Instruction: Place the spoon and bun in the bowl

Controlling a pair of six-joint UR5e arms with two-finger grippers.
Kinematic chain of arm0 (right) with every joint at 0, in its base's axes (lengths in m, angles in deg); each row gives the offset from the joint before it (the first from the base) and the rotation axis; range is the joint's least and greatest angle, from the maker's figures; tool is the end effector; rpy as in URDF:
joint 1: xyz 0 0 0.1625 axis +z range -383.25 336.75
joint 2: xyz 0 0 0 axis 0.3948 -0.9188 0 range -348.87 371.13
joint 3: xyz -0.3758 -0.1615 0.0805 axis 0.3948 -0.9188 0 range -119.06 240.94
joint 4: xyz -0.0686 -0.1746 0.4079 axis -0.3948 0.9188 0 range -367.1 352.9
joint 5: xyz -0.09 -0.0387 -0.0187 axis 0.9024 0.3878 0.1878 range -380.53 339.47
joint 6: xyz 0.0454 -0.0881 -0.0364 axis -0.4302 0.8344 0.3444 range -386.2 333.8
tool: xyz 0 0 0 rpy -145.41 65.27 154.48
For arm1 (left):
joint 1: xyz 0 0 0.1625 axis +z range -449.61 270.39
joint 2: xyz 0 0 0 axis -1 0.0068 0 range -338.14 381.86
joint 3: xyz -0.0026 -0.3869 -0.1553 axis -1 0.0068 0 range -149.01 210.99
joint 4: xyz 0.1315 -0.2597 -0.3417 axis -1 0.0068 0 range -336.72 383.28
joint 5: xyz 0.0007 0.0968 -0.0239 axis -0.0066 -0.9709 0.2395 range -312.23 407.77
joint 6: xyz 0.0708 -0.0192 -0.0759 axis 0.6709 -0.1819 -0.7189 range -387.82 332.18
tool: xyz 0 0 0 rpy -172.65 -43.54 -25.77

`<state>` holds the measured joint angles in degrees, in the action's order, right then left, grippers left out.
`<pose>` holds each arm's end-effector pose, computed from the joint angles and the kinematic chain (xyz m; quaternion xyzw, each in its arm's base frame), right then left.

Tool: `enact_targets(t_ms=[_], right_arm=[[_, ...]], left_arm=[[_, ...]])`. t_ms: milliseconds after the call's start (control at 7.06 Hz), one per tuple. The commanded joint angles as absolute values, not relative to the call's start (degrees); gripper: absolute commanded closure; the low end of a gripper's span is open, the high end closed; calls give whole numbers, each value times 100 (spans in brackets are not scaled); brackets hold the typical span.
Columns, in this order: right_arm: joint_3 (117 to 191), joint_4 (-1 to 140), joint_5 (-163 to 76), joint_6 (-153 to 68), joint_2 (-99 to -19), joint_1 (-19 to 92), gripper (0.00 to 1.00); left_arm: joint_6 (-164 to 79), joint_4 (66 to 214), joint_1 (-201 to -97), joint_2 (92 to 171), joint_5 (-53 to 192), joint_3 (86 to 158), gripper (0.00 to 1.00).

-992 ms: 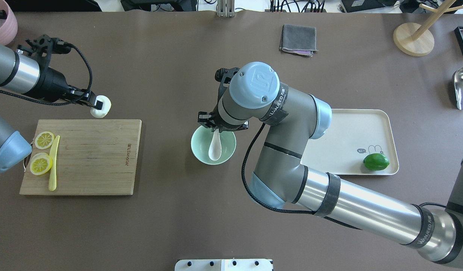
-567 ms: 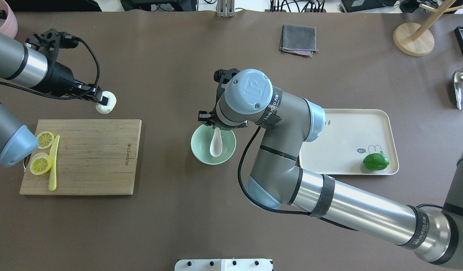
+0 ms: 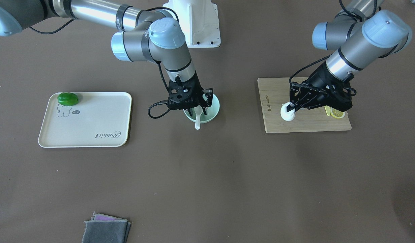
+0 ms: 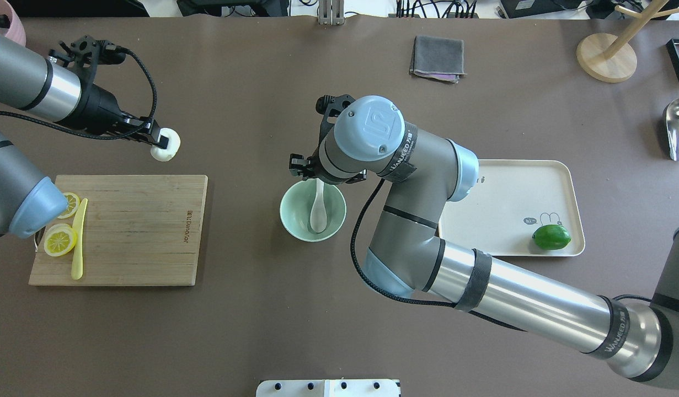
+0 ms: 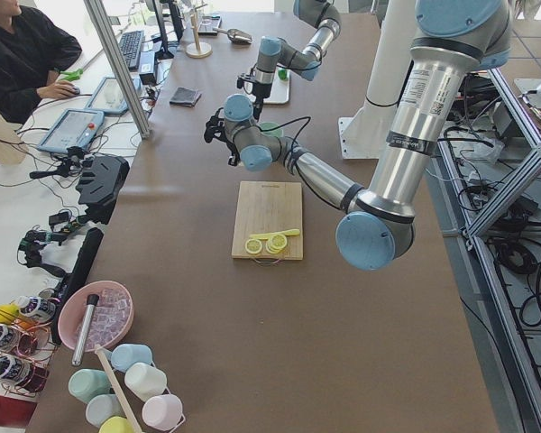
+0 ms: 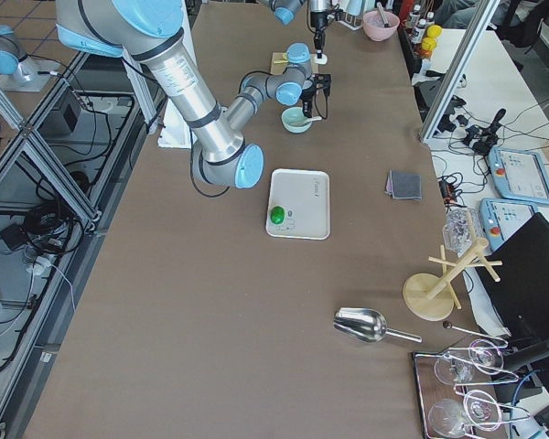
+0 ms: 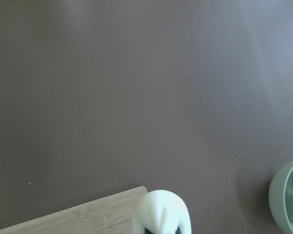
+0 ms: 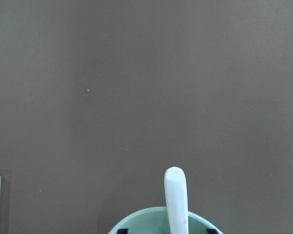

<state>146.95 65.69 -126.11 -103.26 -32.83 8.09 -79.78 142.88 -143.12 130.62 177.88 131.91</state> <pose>-0.5918 -0.4834 0.1310 0.0754 -0.4981 0.0717 0.8608 0.3202 -0.5428 0.3007 0.1249 0.5375 0.0581 0.8319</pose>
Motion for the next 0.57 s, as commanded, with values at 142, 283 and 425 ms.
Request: enact_targets(t_ms=[142, 283, 425], right_arm=[[15530, 7417, -13967, -9613, -3682, 1881, 0], [15838, 7437, -14171, -8893, -4190, 2154, 0], [15893, 7437, -14382, -8373, -4569, 2436, 0]], left_arm=[[-9800, 14299, -13317, 14075, 17053, 13181, 100], [-9961, 14290, -12798, 14234, 16481, 13163, 100], [-10050, 14290, -12523, 14349, 16145, 13085, 100]])
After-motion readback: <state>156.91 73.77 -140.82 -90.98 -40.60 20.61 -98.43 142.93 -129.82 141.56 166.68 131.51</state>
